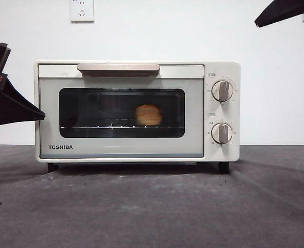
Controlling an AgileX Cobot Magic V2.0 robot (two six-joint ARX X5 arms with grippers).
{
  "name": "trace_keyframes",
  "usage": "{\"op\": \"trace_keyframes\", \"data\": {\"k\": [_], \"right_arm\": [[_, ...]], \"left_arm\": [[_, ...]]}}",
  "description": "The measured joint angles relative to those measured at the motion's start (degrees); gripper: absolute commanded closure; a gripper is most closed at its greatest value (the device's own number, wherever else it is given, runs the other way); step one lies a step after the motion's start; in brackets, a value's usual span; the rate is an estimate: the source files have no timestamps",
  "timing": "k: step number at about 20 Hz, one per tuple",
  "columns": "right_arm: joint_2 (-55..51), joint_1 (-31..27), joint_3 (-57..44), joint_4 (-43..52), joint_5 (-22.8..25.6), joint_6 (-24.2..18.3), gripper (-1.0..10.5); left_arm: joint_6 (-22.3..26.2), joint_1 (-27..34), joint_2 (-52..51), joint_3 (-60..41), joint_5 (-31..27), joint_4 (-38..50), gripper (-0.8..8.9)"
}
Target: The left arm flap open the oven, the right arm pick bread and place it into oven, the left arm flap close the oven
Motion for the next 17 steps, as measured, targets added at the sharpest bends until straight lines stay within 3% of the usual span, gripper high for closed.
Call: {"op": "trace_keyframes", "data": {"k": [7,11,17], "right_arm": [[0.0,0.0,0.0,0.02,0.09,-0.02,5.2],[0.0,0.0,0.0,0.04,0.26,-0.02,5.2],[0.0,0.0,0.0,0.94,1.55,-0.02,5.2]], "left_arm": [[0.17,-2.34,-16.41,0.0,-2.43,-6.34,7.97],[3.58,-5.73,-30.67,0.2,-8.5,-19.65,7.97],[15.43,-11.78,-47.95,6.32,-23.58,-48.35,7.97]]}}
